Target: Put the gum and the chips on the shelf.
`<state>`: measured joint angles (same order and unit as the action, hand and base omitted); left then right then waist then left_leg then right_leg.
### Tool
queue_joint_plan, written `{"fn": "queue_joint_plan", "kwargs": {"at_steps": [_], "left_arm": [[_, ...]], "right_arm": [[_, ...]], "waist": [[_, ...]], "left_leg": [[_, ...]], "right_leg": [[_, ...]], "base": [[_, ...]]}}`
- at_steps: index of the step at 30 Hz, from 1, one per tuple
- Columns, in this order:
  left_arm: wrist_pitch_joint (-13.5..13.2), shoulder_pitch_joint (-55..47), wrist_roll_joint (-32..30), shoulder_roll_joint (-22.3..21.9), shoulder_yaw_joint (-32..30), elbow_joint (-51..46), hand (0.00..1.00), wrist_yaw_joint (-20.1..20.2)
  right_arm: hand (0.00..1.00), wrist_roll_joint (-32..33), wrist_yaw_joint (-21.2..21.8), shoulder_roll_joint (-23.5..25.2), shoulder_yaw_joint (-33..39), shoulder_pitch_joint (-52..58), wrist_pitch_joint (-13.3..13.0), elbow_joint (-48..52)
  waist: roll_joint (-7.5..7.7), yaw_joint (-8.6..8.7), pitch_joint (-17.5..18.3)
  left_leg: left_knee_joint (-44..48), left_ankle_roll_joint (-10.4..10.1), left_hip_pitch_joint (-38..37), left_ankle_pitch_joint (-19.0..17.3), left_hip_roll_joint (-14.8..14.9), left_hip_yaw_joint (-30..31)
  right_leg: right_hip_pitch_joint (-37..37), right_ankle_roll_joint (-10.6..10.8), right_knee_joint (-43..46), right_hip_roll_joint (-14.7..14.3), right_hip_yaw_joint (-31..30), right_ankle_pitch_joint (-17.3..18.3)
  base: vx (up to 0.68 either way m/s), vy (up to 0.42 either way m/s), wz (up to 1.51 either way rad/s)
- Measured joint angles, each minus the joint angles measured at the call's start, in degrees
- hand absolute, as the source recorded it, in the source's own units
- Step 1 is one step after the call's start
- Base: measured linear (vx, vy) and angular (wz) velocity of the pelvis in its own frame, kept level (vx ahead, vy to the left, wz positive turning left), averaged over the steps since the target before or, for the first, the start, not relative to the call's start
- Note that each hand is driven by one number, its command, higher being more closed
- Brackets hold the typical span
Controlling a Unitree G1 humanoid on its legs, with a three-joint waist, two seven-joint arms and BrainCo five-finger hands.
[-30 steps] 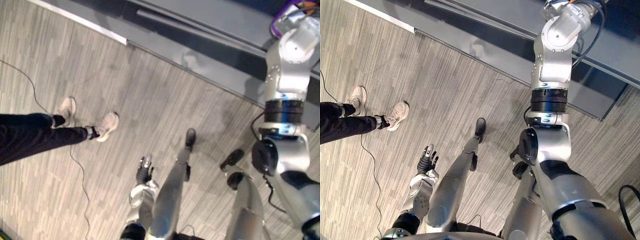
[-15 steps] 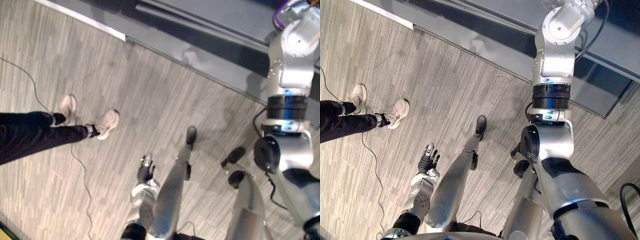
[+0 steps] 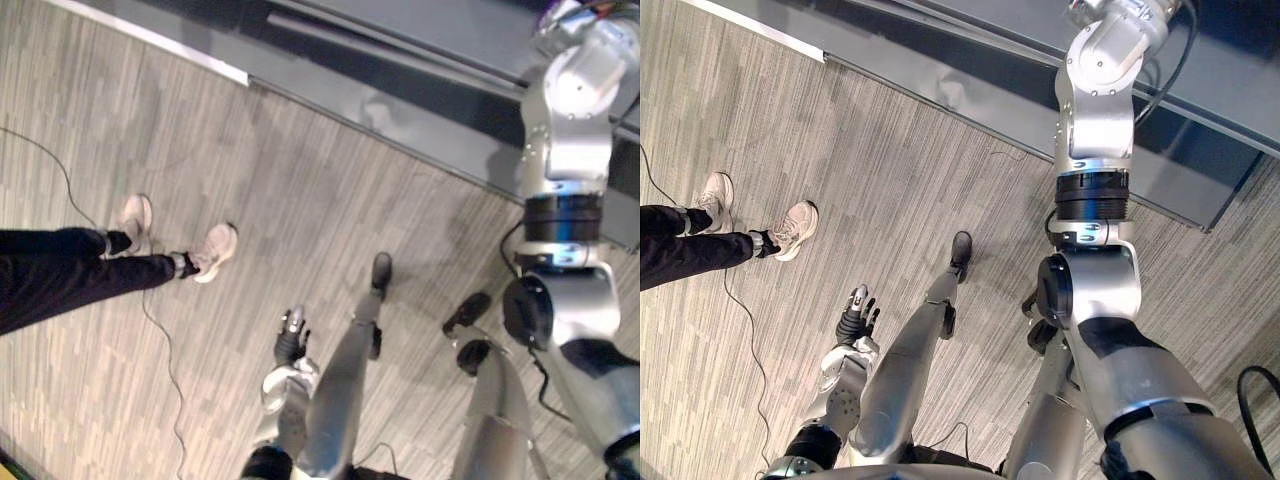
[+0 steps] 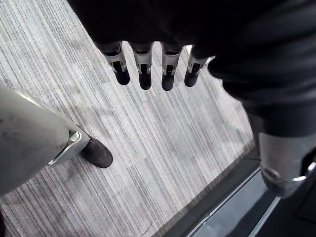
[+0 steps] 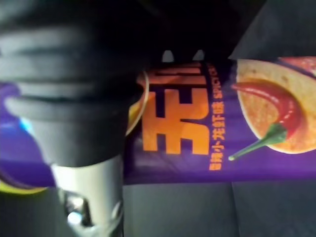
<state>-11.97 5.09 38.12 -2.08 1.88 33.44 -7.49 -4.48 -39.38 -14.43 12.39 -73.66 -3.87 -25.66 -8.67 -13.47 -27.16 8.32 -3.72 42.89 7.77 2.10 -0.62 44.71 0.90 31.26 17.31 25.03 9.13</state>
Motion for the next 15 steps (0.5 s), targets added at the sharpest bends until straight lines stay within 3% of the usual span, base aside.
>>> {"fn": "queue_joint_plan", "kwargs": {"at_steps": [15], "left_arm": [[0.1,-1.7,0.0,0.0,-0.1,1.4,0.0,1.0]], "right_arm": [[0.0,0.5,3.4,4.3,-4.1,9.0,-0.6,-6.5]], "waist": [[0.44,1.3,0.4]], "left_leg": [[3.9,0.7,-2.6,-2.0,3.0,-5.0]], "right_leg": [[-3.1,-0.2,-1.2,-2.4,-1.9,-0.3]], "base": [[-0.01,-0.049,-0.11]]}}
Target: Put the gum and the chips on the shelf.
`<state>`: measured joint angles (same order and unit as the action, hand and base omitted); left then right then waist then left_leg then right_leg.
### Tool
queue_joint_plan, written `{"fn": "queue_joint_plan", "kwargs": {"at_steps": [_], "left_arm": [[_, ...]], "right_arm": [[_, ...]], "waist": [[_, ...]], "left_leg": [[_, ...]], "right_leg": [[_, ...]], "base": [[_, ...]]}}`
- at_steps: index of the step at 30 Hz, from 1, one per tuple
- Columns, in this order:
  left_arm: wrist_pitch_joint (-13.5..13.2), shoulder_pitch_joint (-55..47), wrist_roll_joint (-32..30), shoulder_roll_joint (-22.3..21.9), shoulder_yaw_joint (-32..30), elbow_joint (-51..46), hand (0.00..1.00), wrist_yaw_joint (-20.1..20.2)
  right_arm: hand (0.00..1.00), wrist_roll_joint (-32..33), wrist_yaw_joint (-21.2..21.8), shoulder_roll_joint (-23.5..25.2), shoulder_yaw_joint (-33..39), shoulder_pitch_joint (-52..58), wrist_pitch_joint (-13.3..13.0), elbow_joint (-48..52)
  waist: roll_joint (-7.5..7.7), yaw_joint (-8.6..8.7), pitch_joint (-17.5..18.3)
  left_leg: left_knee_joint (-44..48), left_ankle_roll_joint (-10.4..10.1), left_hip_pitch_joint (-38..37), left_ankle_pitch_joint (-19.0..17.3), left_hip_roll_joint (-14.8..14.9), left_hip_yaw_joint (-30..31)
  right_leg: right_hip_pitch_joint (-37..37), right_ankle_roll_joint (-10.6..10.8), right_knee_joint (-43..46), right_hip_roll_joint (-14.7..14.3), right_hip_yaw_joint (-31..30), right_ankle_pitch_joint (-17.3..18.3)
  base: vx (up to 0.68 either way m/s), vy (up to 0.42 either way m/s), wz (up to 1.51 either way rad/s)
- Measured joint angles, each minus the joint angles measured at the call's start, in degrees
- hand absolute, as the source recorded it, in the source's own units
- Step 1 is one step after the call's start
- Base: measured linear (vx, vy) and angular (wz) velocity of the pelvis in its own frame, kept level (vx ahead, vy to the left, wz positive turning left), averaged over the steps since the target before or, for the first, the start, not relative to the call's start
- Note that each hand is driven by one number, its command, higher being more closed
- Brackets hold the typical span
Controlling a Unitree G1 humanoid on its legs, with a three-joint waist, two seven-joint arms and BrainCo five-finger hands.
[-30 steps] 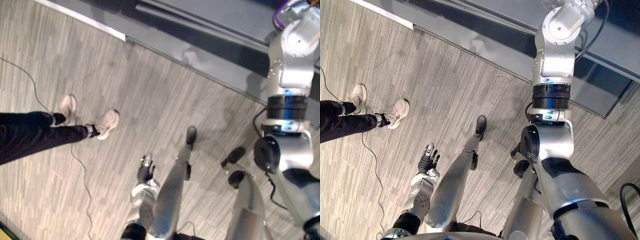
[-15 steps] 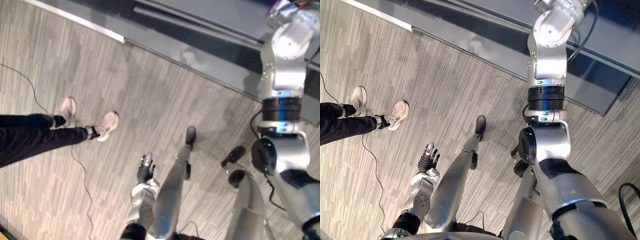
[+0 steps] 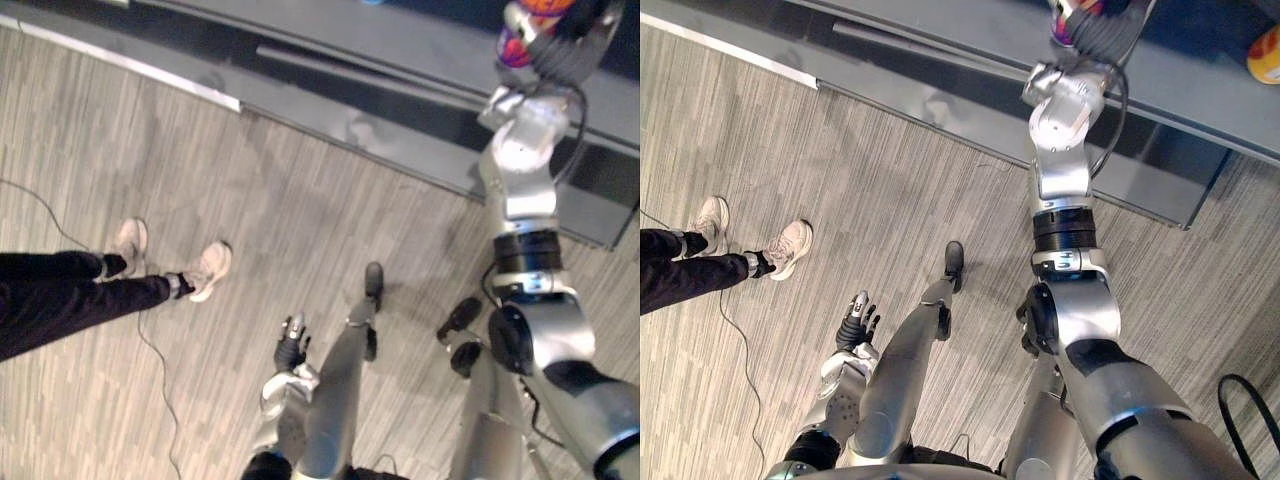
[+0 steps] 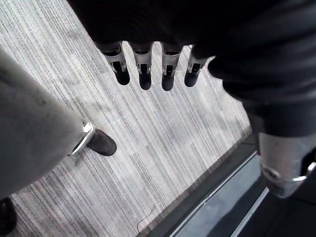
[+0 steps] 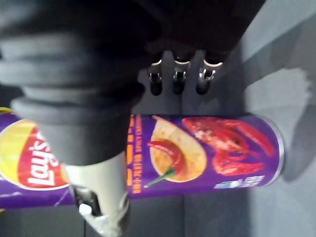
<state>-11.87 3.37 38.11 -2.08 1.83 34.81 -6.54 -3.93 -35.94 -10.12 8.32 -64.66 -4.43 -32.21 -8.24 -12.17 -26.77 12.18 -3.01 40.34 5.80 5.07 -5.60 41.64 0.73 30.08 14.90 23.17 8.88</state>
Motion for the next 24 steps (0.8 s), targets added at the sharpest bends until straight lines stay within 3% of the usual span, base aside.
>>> {"fn": "queue_joint_plan", "kwargs": {"at_steps": [5,9,13,18,24], "left_arm": [[0.1,-0.2,-0.1,0.0,-0.1,2.8,0.0,0.5],[0.1,-0.1,-0.5,0.1,-2.2,5.7,0.0,0.7],[0.1,-0.1,-1.5,0.6,-4.6,9.4,0.0,0.5],[0.9,1.6,-10.5,1.8,-7.2,14.9,0.0,-0.2],[2.1,1.5,-21.1,3.3,-13.2,21.9,0.0,-1.3]], "right_arm": [[0.0,1.3,2.0,1.8,-1.2,3.4,-0.1,-5.5],[0.0,2.8,3.3,3.5,-4.2,8.7,-0.9,-8.2],[0.0,2.9,4.9,6.9,-5.6,16.4,-1.5,-9.1],[0.0,2.8,8.0,10.3,-7.2,28.0,-2.3,-8.3],[0.0,2.7,14.4,13.2,-12.6,46.7,-4.2,-4.1]], "waist": [[0.15,1.18,0.6],[1.45,1.52,1.6],[3.42,2.99,3.5],[5.88,4.3,5.1],[9.84,6.09,10.5]], "left_leg": [[0.0,-0.2,-2.6,-0.4,1.3,-0.6],[0.3,-0.6,-5.8,-1.4,2.8,-1.7],[1.7,-1.1,-9.7,-3.4,4.3,-2.8],[1.9,-1.8,-15.9,-5.2,5.8,-4.1],[-0.2,-3.0,-22.8,-6.6,7.5,-6.9]], "right_leg": [[-2.9,-0.2,-2.1,-1.6,-0.4,-1.0],[-6.2,-0.2,-3.9,-3.4,-1.2,-1.3],[-10.7,-0.1,-5.9,-5.2,-1.9,-1.3],[-17.2,0.1,-8.7,-7.1,-3.1,-1.4],[-23.5,0.3,-14.9,-10.6,-6.3,-3.0]], "base": [[0.02,-0.056,-0.16],[0.02,-0.067,-0.21],[0.03,-0.054,-0.19],[0.04,-0.031,-0.2],[0.1,-0.01,-0.31]]}}
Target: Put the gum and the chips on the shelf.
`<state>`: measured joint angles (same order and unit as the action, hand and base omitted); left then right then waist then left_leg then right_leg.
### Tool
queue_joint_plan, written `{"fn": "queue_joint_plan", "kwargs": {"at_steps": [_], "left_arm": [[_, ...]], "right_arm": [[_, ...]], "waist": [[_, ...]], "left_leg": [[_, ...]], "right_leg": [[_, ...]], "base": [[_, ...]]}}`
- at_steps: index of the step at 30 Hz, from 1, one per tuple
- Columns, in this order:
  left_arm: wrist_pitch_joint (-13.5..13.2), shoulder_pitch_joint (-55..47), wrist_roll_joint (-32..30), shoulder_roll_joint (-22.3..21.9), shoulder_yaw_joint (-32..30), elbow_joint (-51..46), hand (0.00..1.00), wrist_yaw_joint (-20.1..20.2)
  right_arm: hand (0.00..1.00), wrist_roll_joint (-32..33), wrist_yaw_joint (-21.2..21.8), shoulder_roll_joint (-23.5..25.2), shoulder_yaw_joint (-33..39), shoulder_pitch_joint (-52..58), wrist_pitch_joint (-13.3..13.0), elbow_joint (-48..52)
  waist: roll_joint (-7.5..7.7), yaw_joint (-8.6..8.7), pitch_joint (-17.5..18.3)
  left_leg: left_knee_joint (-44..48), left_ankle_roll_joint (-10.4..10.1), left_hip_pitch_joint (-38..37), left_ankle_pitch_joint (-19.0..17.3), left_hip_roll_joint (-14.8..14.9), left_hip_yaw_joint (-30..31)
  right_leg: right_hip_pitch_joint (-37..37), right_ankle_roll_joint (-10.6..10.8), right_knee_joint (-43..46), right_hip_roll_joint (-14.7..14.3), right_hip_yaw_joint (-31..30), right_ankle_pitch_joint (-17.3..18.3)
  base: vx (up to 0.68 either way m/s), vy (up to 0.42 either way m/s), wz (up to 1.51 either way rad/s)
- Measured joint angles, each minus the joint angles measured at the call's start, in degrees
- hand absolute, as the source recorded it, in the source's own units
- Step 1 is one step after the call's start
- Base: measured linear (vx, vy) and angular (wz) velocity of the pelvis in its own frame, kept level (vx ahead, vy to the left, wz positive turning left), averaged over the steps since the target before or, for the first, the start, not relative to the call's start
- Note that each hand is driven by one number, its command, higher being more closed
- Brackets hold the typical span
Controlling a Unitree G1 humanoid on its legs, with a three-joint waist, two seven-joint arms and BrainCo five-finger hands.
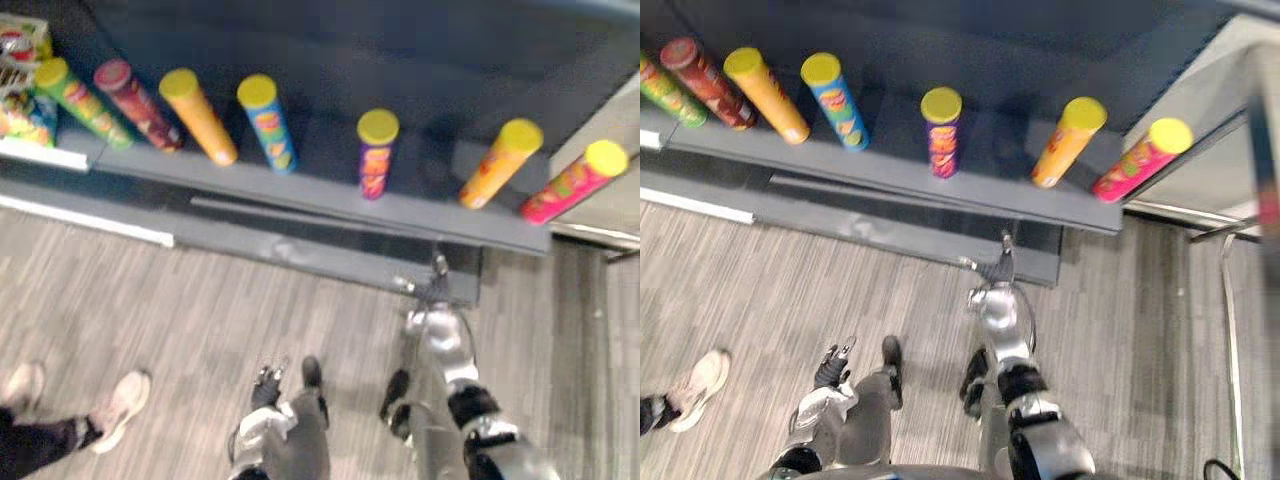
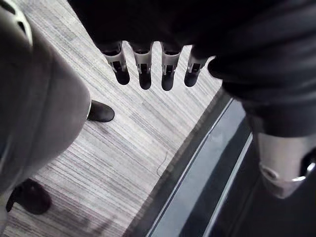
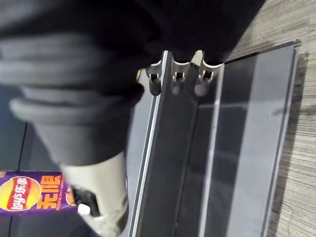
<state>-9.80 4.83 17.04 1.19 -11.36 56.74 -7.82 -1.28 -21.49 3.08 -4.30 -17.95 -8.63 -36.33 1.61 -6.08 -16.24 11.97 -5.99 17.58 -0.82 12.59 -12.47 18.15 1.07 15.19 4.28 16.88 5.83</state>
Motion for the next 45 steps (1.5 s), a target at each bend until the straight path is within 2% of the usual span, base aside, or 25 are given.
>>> {"fn": "queue_joint_plan", "kwargs": {"at_steps": [2,4,6,8,10,13,16,19,23,28,32,45], "left_arm": [[0.5,-0.6,-1.9,0.6,-0.9,1.5,0.0,0.2],[1.1,-2.2,-2.9,1.3,-3.6,2.8,0.0,1.2],[1.7,-4.9,-5.1,1.3,-6.1,4.1,0.0,2.4],[1.7,-6.5,-6.2,1.3,-7.2,4.8,0.0,3.1],[2.2,-8.4,-7.1,1.2,-9.1,5.0,0.0,4.0],[2.6,-9.3,-7.1,1.1,-10.4,6.1,0.0,4.4],[2.8,-9.7,-6.9,0.7,-10.7,7.2,0.0,5.1],[2.8,-10.4,-6.5,0.2,-11.2,7.3,0.0,5.3],[2.8,-10.6,-5.9,0.2,-11.7,8.4,0.0,4.7],[2.8,-10.9,-5.9,-0.8,-13.6,9.3,0.0,4.2],[2.8,-10.9,-6.0,-1.0,-13.4,9.3,0.0,4.2],[2.8,-10.9,-6.1,-1.0,-10.3,9.6,0.0,4.5]], "right_arm": [[0.0,0.0,2.8,-1.1,-1.7,4.3,-0.5,0.0],[0.0,-0.6,7.6,-3.4,-3.6,11.0,-1.3,0.0],[0.0,-1.0,12.6,-5.3,-3.2,18.5,-1.7,-0.9],[0.0,-0.9,15.1,-6.0,-2.6,21.8,-1.8,-2.5],[0.0,-0.9,18.7,-6.5,0.4,26.4,-1.9,-8.4],[0.0,0.2,20.8,-6.2,6.1,27.8,-1.9,-14.5],[0.0,0.2,21.2,-6.5,12.1,27.5,-2.0,-19.3],[0.0,0.2,21.1,-6.6,18.0,27.7,-1.5,-23.9],[0.0,6.4,19.3,-6.0,24.5,29.2,0.5,-29.6],[0.0,14.7,18.7,-4.2,31.3,30.2,1.0,-30.6],[0.0,16.0,18.2,-3.7,33.7,29.3,1.0,-32.0],[0.0,15.7,17.9,-3.8,33.8,28.7,1.0,-32.1]], "waist": [[0.69,0.9,1.5],[1.4,1.53,2.9],[1.43,2.37,4.9],[1.65,3.09,6.4],[1.73,4.35,8.5],[1.44,4.62,11.0],[0.44,4.75,12.3],[0.09,4.57,13.5],[-0.25,4.89,14.1],[-1.09,5.97,14.1],[-1.16,6.0,14.0],[-1.97,6.09,14.3]], "left_leg": [[-0.9,-0.1,-1.9,-0.3,0.1,-1.6],[-2.0,-0.3,-5.5,-1.2,0.2,-4.1],[-2.3,-0.5,-8.8,-2.5,0.1,-5.3],[-3.1,-0.4,-10.3,-2.7,-0.2,-6.0],[-5.2,-0.4,-12.9,-2.7,-1.1,-6.4],[-7.9,-0.2,-15.7,-2.5,-2.1,-7.9],[-11.1,0.3,-18.8,-1.8,-3.5,-7.9],[-13.9,0.8,-20.9,-1.0,-5.0,-7.8],[-16.0,1.7,-21.7,-0.4,-6.5,-7.9],[-17.4,1.8,-23.9,-0.7,-7.7,-9.0],[-17.4,1.8,-23.8,-0.8,-7.9,-9.0],[-17.4,1.7,-24.3,-0.9,-7.6,-8.8]], "right_leg": [[-1.4,0.0,-2.1,-0.8,-1.6,-1.0],[-4.3,0.2,-4.9,-1.7,-4.1,-2.6],[-7.4,0.6,-6.8,-2.1,-5.8,-3.2],[-8.5,0.9,-7.7,-2.1,-6.4,-3.4],[-10.8,1.3,-9.5,-1.8,-6.8,-3.7],[-12.3,2.0,-11.2,-1.4,-8.2,-4.1],[-14.8,2.5,-13.1,-0.6,-8.0,-4.4],[-16.5,2.9,-14.2,0.2,-7.8,-4.7],[-16.9,3.7,-15.3,1.2,-7.8,-5.2],[-18.4,4.4,-16.5,1.5,-8.6,-5.7],[-18.5,4.6,-17.0,1.6,-8.7,-5.8],[-19.6,4.6,-18.1,1.3,-8.1,-5.8]], "base": [[0.1,0.032,-0.43],[0.1,0.048,-0.55],[0.11,0.061,-0.43],[0.09,0.057,-0.18],[0.09,0.061,-0.08],[0.06,0.057,-0.22],[0.04,0.079,0.06],[0.05,0.061,0.08],[0.06,0.059,0.02],[0.04,0.041,-0.09],[0.0,0.003,-0.01],[0.0,-0.007,0.0]]}}
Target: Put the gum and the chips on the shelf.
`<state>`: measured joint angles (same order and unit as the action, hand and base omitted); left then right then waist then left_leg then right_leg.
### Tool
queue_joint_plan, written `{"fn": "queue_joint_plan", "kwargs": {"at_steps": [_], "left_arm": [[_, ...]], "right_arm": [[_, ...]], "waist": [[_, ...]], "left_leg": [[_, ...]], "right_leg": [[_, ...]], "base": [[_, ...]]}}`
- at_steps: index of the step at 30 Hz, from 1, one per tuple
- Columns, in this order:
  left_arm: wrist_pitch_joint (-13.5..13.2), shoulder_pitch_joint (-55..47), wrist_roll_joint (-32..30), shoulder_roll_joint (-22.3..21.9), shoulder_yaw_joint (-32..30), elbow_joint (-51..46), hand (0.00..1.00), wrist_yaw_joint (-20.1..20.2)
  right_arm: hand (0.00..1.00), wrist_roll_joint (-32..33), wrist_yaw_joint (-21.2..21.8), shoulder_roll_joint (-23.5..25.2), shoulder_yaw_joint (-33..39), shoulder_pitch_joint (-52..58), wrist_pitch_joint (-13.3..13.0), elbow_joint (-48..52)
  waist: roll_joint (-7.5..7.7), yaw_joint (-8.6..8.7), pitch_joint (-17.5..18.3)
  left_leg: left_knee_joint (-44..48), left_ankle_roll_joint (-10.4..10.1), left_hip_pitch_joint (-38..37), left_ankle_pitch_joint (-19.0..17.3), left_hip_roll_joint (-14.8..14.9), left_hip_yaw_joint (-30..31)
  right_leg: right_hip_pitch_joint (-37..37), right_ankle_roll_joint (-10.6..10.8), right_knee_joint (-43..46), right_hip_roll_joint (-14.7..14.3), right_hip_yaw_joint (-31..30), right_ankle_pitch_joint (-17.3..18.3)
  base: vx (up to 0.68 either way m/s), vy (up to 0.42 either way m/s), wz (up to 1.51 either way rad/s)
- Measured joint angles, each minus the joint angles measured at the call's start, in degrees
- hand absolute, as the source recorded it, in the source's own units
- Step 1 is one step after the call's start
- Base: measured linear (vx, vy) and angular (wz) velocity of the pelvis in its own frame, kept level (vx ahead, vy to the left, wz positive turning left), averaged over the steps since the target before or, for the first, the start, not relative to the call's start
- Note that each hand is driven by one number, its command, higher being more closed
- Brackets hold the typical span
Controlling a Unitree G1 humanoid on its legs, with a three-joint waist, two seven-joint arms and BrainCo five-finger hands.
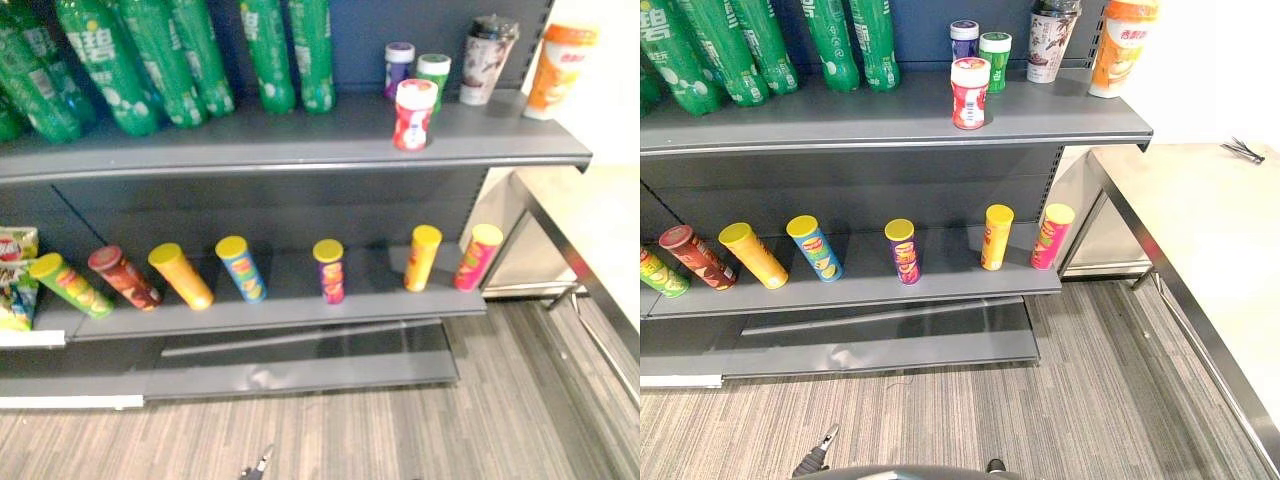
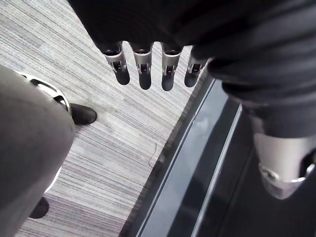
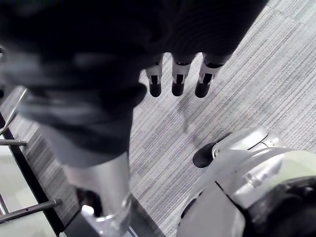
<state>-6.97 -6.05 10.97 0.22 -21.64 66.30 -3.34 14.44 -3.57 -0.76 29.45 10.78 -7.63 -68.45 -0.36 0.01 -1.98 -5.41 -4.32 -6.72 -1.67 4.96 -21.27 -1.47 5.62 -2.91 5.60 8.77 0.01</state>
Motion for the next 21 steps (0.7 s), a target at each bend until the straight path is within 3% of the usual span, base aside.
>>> {"fn": "queue_joint_plan", "kwargs": {"at_steps": [21], "left_arm": [[0.0,0.0,0.1,0.5,0.0,1.1,0.0,1.2]], "right_arm": [[0.0,-0.7,0.0,0.0,1.2,-1.0,0.0,-0.2]], "waist": [[-0.14,1.18,0.1]], "left_leg": [[0.0,-0.6,0.1,-0.5,0.4,-0.3]], "right_leg": [[-0.2,0.0,-1.0,-0.6,-0.5,-0.2]], "base": [[0.0,-0.014,-0.01]]}}
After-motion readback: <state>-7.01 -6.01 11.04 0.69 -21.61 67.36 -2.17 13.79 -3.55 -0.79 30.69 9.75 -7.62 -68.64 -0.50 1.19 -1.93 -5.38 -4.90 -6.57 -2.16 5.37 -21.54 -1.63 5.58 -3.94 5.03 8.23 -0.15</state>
